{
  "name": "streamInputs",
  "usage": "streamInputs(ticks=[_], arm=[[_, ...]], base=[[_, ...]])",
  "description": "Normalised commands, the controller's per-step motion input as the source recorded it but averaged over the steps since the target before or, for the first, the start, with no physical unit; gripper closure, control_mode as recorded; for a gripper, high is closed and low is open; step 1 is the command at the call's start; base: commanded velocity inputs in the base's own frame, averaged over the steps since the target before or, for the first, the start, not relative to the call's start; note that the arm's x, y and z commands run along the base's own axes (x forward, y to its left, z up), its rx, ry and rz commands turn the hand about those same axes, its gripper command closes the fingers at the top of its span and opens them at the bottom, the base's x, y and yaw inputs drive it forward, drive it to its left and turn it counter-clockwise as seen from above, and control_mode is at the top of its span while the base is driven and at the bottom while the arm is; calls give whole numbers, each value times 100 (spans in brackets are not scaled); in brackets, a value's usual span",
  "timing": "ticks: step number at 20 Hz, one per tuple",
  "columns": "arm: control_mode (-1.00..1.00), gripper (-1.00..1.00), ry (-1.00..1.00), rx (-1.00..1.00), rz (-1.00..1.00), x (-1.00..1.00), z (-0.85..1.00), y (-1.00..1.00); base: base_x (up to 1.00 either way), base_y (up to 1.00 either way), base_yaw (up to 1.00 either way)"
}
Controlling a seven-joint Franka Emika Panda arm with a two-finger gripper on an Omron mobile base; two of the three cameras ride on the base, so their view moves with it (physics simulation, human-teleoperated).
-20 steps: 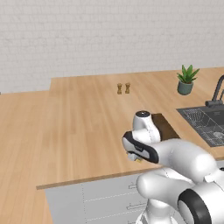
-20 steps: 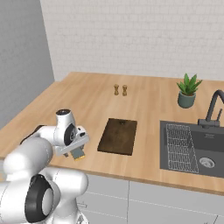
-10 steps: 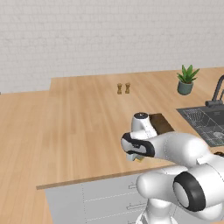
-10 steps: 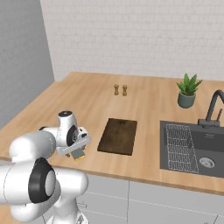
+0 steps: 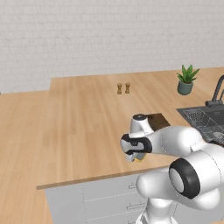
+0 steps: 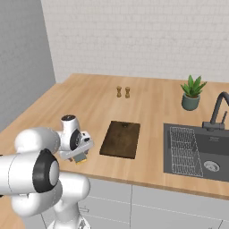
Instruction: Pick up the sponge from the counter and clean the cutting board by briefly scrubbing or pressing down on the cutting board. Once finished, release the sponge.
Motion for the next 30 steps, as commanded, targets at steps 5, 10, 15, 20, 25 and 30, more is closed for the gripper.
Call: streamInputs(ticks=[5,10,15,20,25,30], arm=[[-100,-100,0,0,-1,2,-21,0],[-100,-100,0,0,-1,0,-15,0],[-100,100,0,0,-1,0,-7,0],[-100,100,0,0,0,0,-1,-3],[-100,100,0,1,-2,0,0,-7],[-100,100,4,4,-5,0,19,-9]], base=[[0,0,0],[0,0,0],[0,0,0],[0,0,0],[0,0,0],[0,0,0]])
